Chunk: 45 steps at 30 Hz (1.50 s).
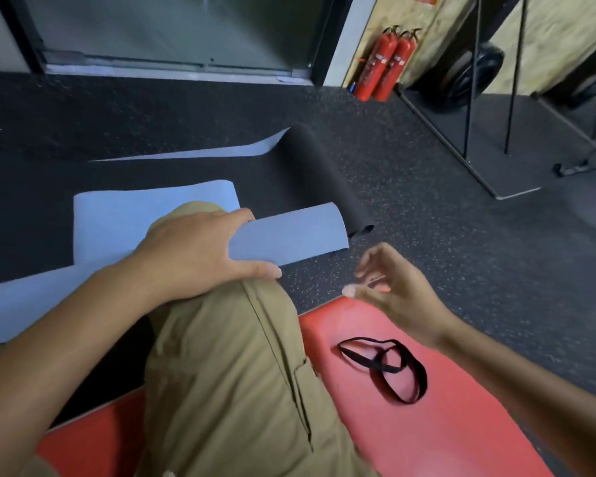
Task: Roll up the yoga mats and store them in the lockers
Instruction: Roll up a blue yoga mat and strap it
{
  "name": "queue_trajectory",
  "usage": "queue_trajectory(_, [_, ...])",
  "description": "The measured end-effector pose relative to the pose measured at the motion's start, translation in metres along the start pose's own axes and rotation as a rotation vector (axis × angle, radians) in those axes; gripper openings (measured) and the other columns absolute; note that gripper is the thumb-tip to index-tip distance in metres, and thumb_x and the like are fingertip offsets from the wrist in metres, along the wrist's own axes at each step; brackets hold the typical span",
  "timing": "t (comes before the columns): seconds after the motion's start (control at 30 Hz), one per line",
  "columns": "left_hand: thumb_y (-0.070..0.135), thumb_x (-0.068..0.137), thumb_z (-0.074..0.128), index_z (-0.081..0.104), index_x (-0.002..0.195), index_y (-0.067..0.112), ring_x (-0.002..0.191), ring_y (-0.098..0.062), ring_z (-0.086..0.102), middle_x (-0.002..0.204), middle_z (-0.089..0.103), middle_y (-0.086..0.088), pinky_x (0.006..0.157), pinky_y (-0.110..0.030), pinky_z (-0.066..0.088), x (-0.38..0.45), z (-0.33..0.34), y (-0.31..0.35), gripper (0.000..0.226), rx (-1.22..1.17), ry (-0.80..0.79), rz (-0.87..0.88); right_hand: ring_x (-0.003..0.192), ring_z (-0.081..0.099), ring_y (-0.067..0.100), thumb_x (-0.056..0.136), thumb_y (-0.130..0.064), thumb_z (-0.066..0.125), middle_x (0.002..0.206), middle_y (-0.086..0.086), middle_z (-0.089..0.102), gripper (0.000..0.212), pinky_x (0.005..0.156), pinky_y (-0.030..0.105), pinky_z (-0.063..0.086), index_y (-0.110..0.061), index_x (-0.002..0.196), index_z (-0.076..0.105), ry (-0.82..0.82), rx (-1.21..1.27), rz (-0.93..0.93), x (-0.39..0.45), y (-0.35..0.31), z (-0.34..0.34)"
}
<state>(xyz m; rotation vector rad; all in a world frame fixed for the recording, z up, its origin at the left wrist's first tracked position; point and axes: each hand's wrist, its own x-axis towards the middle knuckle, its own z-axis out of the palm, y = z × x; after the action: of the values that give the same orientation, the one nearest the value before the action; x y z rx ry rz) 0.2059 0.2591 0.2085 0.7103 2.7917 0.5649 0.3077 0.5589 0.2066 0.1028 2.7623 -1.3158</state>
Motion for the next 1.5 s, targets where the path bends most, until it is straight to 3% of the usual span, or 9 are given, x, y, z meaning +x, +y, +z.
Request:
queue_trajectory(0.2, [0.113,0.043,0.026,0.040,0.094,0.044,0.097,-0.019,0.055,0.089,0.057,0.014,0.082,-0.044,0.053,0.014,-0.001,0.002,0.087,-0.018,-0.055,-0.014,0.083,0.055,0.004,0.080,-0.046,0.084,0.092,-0.014,0.059,0.031,0.071,0.018,0.042,-0.024,0.096,0.069,-0.351,-0.582,0.148,-0.025,0.064,0.005])
queue_trajectory(0.37, [0.109,0.047,0.037,0.046,0.091,0.040,0.089,-0.015,0.059,0.084,0.060,0.012,0.081,-0.043,0.054,0.015,-0.005,0.005,0.082,-0.054,-0.109,-0.049,0.110,0.050,0.016,0.083,-0.062,0.071,0.110,-0.004,0.057,0.053,0.089,0.032,0.043,-0.019,0.115,0.063,-0.366,-0.923,0.158,-0.032,0.091,0.023])
queue_trajectory(0.5, [0.105,0.050,0.041,0.049,0.101,0.041,0.088,-0.013,0.059,0.088,0.060,0.014,0.081,-0.041,0.051,0.016,-0.007,0.006,0.082,-0.042,-0.160,-0.081,0.111,0.051,0.018,0.093,-0.051,0.064,0.107,-0.004,0.061,0.033,0.086,0.030,0.039,-0.019,0.104,0.065,-0.331,-0.939,0.163,-0.032,0.098,0.033])
queue_trajectory(0.67, [0.103,0.056,0.045,0.049,0.104,0.041,0.088,-0.013,0.058,0.090,0.061,0.014,0.075,-0.036,0.046,0.016,-0.006,0.005,0.079,-0.035,-0.146,-0.087,0.077,0.059,0.010,0.096,-0.030,0.067,0.080,-0.006,0.067,0.016,0.074,0.034,0.045,-0.023,0.084,0.062,-0.232,-0.611,0.335,-0.026,0.099,0.029])
queue_trajectory(0.77, [0.104,0.054,0.041,0.049,0.102,0.041,0.087,-0.013,0.058,0.089,0.060,0.014,0.076,-0.037,0.047,0.015,-0.006,0.003,0.080,-0.039,-0.129,-0.095,0.062,0.060,0.011,0.101,-0.019,0.064,0.074,0.002,0.072,0.019,0.066,0.033,0.048,-0.012,0.084,0.063,-0.155,-0.016,0.468,-0.019,0.087,0.027])
queue_trajectory(1.03, [0.096,0.066,0.048,0.044,0.089,0.035,0.079,-0.008,0.055,0.083,0.060,0.011,0.064,-0.031,0.038,0.010,-0.011,0.005,0.066,-0.028,-0.127,-0.104,0.092,0.063,0.026,0.103,-0.032,0.044,0.104,0.011,0.067,0.039,0.091,0.037,0.050,-0.010,0.107,0.076,-0.152,1.101,0.590,0.017,0.040,0.026])
queue_trajectory(1.27, [0.102,0.058,0.044,0.031,0.094,0.042,0.085,-0.013,0.054,0.083,0.051,0.014,0.072,-0.034,0.045,0.004,-0.013,-0.008,0.071,-0.055,-0.129,-0.138,0.094,0.067,0.023,0.095,0.011,0.038,0.121,0.010,0.065,0.047,0.075,0.028,0.058,-0.013,0.122,0.067,-0.226,1.252,0.314,0.040,-0.003,0.027])
queue_trajectory(1.4, [0.105,0.051,0.041,0.038,0.088,0.042,0.085,-0.010,0.056,0.084,0.055,0.015,0.081,-0.037,0.051,0.001,-0.013,-0.017,0.073,-0.139,-0.117,-0.146,0.091,0.071,0.019,0.086,0.012,0.050,0.107,0.004,0.069,0.044,0.057,0.018,0.054,-0.015,0.111,0.075,-0.196,1.207,0.294,0.047,-0.014,0.034])
queue_trajectory(1.5, [0.102,0.057,0.045,0.037,0.082,0.043,0.082,-0.009,0.055,0.083,0.055,0.013,0.072,-0.034,0.047,-0.002,-0.014,-0.017,0.065,-0.127,-0.109,-0.143,0.102,0.072,0.023,0.076,0.004,0.077,0.110,0.005,0.071,0.044,0.070,0.024,0.059,-0.014,0.116,0.075,-0.208,1.184,0.272,0.051,-0.014,0.039])
